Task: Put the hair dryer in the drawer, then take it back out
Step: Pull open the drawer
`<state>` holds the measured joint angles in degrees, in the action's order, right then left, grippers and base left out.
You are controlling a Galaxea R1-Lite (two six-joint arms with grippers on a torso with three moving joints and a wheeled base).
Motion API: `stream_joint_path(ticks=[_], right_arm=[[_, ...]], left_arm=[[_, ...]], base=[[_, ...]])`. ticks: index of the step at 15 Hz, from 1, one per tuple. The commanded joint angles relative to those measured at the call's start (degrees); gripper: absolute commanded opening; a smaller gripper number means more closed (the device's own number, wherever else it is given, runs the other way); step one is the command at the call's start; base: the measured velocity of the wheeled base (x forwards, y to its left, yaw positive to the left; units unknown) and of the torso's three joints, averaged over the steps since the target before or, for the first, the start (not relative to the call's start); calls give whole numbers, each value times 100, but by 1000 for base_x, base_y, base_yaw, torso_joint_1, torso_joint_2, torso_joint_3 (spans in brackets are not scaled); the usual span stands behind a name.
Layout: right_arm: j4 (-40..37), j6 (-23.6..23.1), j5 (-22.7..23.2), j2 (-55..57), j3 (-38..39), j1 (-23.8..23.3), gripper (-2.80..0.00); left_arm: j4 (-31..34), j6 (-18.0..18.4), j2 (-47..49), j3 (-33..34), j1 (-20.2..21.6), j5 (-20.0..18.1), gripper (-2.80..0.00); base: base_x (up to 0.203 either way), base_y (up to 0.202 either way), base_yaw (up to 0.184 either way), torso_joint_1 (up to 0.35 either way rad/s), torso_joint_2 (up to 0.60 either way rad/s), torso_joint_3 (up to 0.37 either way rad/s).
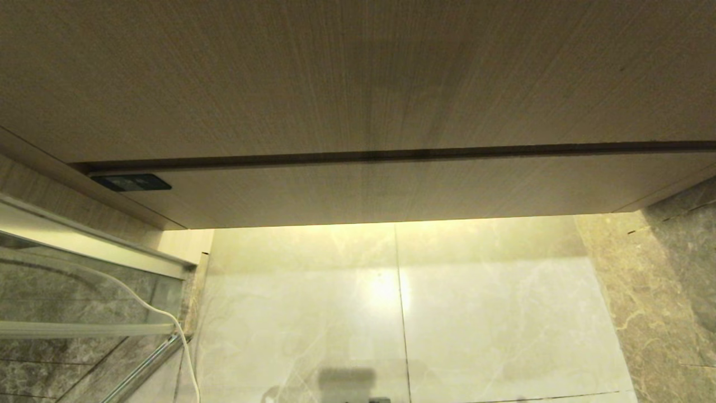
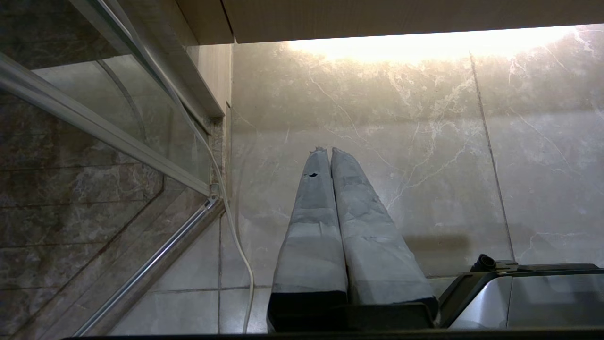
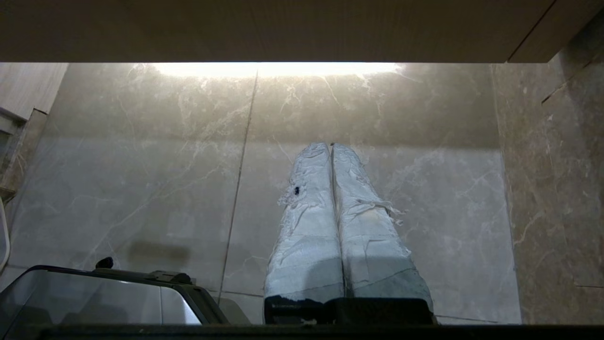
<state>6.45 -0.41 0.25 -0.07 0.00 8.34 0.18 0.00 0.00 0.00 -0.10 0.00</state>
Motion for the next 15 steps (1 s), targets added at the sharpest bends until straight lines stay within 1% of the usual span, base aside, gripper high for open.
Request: stream_joint_path(ticks=[1, 6, 9, 10, 12, 15], right_arm=[[6, -2, 1, -222, 229, 1, -280], [2, -25, 5, -222, 229, 1, -280], [-11, -125, 35, -222, 229, 1, -280], [-20, -231, 20, -222, 229, 1, -280], [-3, -143, 10, -222, 229, 1, -280], [-3, -143, 10, -222, 229, 1, -280]], left_arm=[[-1, 0, 0, 9, 1, 0, -280], [-1, 0, 0, 9, 1, 0, -280], [-1, 0, 0, 9, 1, 0, -280], [-1, 0, 0, 9, 1, 0, -280], [-1, 0, 0, 9, 1, 0, -280], [-1, 0, 0, 1, 1, 0, -280]], base=[[0, 0, 0, 0, 0, 0], [0, 0, 0, 0, 0, 0], [0, 0, 0, 0, 0, 0], [0, 0, 0, 0, 0, 0], [0, 0, 0, 0, 0, 0], [0, 0, 0, 0, 0, 0]])
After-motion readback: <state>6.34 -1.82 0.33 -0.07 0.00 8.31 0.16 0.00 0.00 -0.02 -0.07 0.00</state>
